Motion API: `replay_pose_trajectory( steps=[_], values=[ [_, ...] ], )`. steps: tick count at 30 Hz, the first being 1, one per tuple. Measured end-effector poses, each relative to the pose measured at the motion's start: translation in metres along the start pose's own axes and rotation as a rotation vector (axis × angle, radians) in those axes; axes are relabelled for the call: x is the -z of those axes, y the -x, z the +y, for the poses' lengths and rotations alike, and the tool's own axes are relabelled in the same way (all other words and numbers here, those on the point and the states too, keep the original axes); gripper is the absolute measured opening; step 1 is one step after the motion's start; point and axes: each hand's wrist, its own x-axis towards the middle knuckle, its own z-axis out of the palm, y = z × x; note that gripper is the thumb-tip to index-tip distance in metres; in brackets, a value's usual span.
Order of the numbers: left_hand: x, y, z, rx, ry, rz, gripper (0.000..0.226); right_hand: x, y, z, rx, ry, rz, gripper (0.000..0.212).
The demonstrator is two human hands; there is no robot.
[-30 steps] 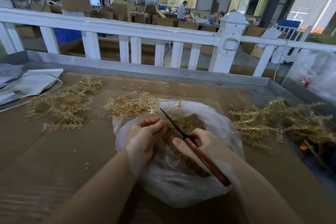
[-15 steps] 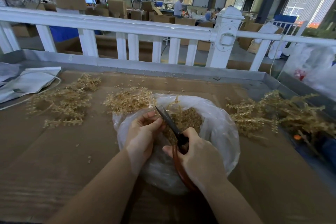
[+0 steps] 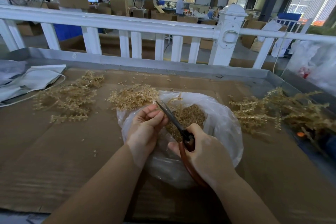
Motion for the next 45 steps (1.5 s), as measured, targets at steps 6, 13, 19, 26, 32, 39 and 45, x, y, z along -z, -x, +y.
replay_pose_trajectory(
  steps=[6, 13, 19, 26, 32, 39, 45],
  values=[
    [0.000, 0.001, 0.002, 0.006, 0.014, -0.003, 0.024, 0.001, 0.001, -0.001, 0.025, 0.087, 0.009, 0.041],
    [-0.001, 0.002, 0.003, -0.002, -0.011, 0.004, 0.025, -0.001, 0.001, 0.000, 0.040, 0.102, -0.001, 0.043],
    [0.000, 0.002, 0.001, 0.008, -0.025, -0.014, 0.022, -0.003, -0.001, -0.001, 0.037, 0.093, 0.013, 0.041],
    [0.000, 0.002, 0.000, 0.026, -0.037, 0.004, 0.026, -0.008, -0.003, -0.003, 0.041, 0.145, 0.020, 0.044],
    [-0.001, 0.002, 0.001, 0.021, -0.055, -0.021, 0.023, -0.009, -0.006, -0.004, 0.038, 0.143, 0.016, 0.043],
    [0.000, 0.000, 0.000, 0.048, -0.063, -0.044, 0.022, -0.004, -0.014, -0.002, 0.051, 0.157, -0.035, 0.042],
    [0.001, -0.003, -0.001, 0.058, -0.077, -0.037, 0.022, -0.002, -0.020, -0.001, 0.030, 0.150, -0.072, 0.040]
  ],
)
